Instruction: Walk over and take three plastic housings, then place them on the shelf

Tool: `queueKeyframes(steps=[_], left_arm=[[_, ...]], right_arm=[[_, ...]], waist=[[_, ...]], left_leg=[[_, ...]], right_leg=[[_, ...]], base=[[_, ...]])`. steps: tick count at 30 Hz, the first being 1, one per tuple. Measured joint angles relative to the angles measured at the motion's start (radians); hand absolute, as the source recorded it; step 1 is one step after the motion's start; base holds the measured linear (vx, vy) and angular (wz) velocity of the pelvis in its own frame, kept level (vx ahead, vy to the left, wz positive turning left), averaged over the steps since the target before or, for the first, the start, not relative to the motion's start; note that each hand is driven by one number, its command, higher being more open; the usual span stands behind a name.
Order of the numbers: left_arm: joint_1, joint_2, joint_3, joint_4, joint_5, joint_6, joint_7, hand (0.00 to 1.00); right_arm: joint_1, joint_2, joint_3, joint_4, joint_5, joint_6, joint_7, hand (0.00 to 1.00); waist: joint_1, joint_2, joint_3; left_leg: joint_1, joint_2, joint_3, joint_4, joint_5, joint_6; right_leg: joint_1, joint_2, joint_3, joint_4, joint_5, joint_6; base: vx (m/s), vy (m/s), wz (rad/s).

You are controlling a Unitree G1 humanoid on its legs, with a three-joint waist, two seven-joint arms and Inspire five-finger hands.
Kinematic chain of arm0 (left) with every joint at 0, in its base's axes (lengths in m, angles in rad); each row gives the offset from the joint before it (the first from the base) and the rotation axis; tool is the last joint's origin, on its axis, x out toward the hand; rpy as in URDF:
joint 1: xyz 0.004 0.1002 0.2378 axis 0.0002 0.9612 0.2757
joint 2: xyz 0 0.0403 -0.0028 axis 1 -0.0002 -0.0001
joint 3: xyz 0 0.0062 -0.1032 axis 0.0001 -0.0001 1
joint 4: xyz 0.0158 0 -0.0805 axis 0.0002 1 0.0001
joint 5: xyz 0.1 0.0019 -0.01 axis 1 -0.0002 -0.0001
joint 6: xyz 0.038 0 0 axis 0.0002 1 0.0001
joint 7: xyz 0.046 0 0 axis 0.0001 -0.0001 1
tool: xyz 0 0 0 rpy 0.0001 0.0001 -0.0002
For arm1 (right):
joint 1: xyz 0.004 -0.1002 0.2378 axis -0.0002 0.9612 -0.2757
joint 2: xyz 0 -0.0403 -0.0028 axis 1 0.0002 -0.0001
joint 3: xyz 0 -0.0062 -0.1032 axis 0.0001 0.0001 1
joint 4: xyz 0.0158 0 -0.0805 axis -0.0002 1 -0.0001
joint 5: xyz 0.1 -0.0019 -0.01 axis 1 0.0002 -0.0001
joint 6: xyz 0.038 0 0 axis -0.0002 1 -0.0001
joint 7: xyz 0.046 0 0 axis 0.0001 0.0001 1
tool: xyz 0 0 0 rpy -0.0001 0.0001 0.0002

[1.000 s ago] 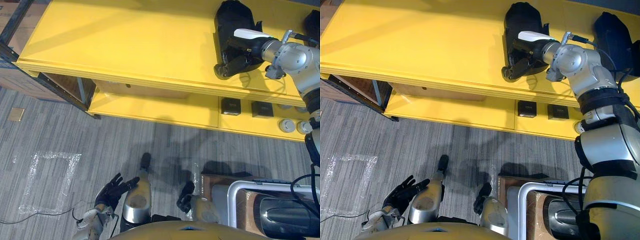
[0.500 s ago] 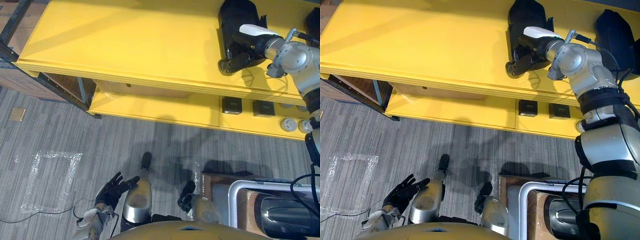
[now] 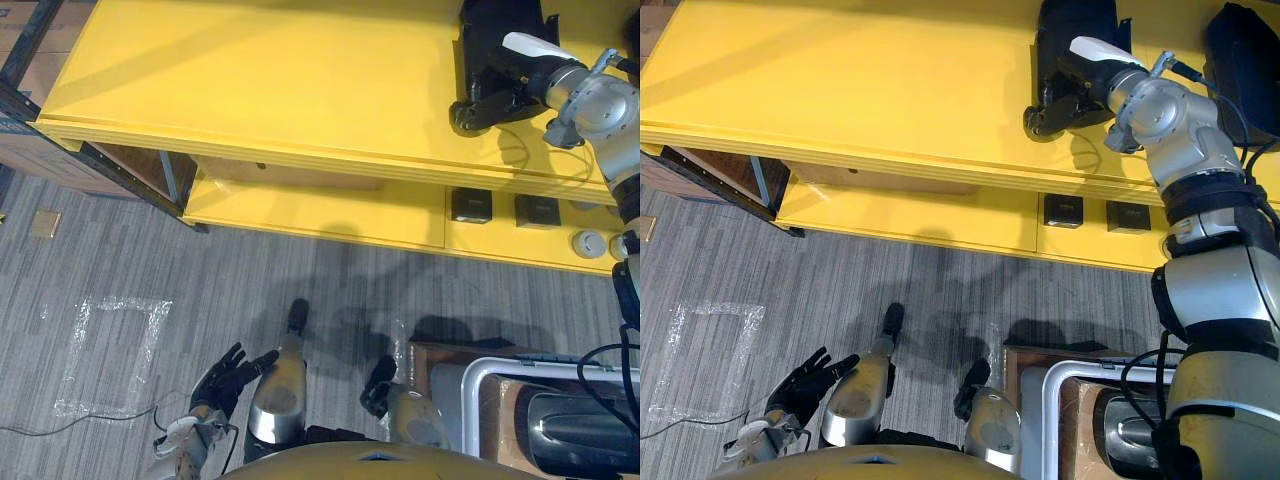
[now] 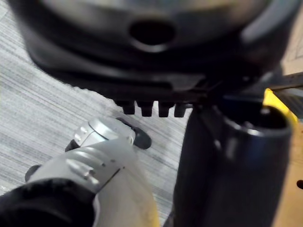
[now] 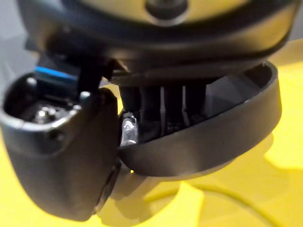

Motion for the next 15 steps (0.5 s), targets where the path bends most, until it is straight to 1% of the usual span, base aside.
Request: queueKeyframes(steps=[4,5,9,15], left_arm=[[0.000,-0.001,-0.001,-0.001,0.000,0.000,0.000,1.00],[0.000,-0.001,-0.002,-0.001,0.000,0.000,0.000,1.00],[0.000,-0.003,-0.002,-0.004,0.000,0.000,0.001,1.00],[0.000,-0.005,-0.003,-0.009,0.000,0.000,0.000,1.00]], right_arm=[[-0.013,0.000,-0.013,0.028,0.000,0.023,0.000,0.00],[-0.014,0.000,-0.020,0.029,0.000,0.026,0.000,1.00],[-0.025,0.000,-0.021,0.031,0.000,0.025,0.000,1.00],[-0.032,0.000,-0.040,0.031,0.001,0.021,-0.008,1.00]], waist=[[0.000,0.003,0.001],[-0.001,0.004,0.002],[-0.003,0.010,0.006],[-0.003,0.011,0.007]], left_leg=[[0.000,-0.005,0.000,0.000,0.001,0.001],[0.000,-0.007,0.000,0.000,0.001,0.001],[0.000,-0.009,0.001,0.000,0.003,0.003],[0.000,-0.008,0.002,0.000,0.003,0.003]], right_leg=[[-0.009,-0.009,0.001,0.020,-0.010,0.001],[-0.012,-0.012,0.002,0.026,-0.012,0.002],[-0.015,-0.014,0.004,0.031,-0.014,0.002],[-0.016,-0.014,0.006,0.031,-0.014,0.002]], base=[[-0.01,-0.026,0.01],[-0.01,-0.033,0.00],[-0.01,-0.034,0.00],[-0.01,-0.040,-0.01]])
